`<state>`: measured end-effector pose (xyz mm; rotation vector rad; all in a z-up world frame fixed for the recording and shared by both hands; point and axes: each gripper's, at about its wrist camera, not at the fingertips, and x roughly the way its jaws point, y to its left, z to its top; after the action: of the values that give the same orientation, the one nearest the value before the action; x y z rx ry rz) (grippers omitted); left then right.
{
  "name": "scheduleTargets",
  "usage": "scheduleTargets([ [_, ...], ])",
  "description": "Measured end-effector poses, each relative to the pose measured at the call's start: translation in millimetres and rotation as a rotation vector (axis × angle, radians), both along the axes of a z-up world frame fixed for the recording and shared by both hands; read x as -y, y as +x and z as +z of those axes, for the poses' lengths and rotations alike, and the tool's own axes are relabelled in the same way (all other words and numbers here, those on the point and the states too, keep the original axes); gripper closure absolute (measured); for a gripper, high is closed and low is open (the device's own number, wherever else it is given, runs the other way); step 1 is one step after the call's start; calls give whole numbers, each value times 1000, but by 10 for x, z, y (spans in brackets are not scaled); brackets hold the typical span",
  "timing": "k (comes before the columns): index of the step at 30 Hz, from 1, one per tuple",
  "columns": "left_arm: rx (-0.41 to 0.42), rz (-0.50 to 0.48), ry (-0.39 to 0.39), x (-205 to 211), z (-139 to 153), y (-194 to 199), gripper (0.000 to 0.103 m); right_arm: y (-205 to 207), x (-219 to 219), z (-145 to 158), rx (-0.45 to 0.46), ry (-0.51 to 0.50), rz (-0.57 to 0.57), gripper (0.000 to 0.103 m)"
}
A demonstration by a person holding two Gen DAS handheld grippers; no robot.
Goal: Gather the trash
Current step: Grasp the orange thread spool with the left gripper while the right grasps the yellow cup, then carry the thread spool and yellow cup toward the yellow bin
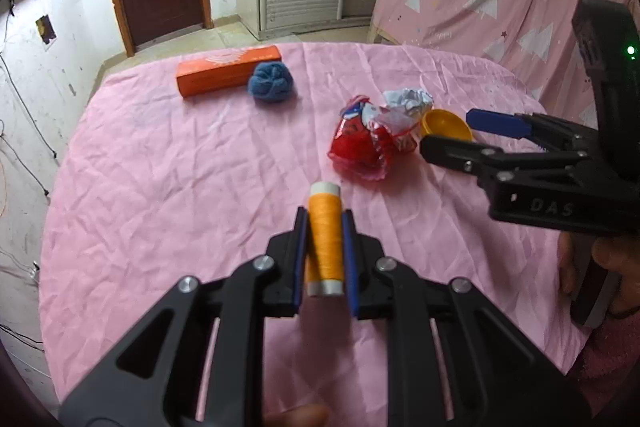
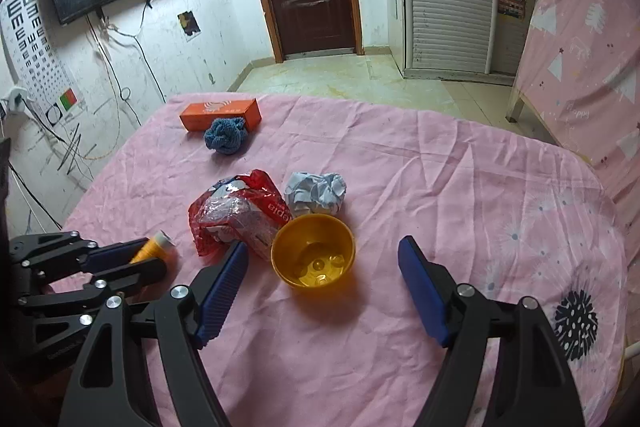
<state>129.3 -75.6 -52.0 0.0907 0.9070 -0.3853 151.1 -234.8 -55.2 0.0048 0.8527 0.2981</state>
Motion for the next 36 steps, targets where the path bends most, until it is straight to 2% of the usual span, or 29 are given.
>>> scheduleTargets([
  [2,-1,5,-5,-17,8,-6,88,7,-21,-8,-2,-13,3,37],
  [3,-4,9,-7,-32,10,-10,88,13,-31,-14,-4,-16,9,48],
  [6,-12,20,-12,-72,6,-9,88,22,-36,-32,-18,-17,15,68],
  [15,7,48,-15,-131,108,-68,88,-117,38,46,1,34,25,68],
  [23,39,50,-2,-59,242,-172,88,-330,234,278,59,70,4,68],
  [29,75,37,10,98,399,-279,88,-510,449,401,102,103,-30,68],
  [36,125,-18,33,464,563,-448,88,-720,800,484,146,150,-86,68],
])
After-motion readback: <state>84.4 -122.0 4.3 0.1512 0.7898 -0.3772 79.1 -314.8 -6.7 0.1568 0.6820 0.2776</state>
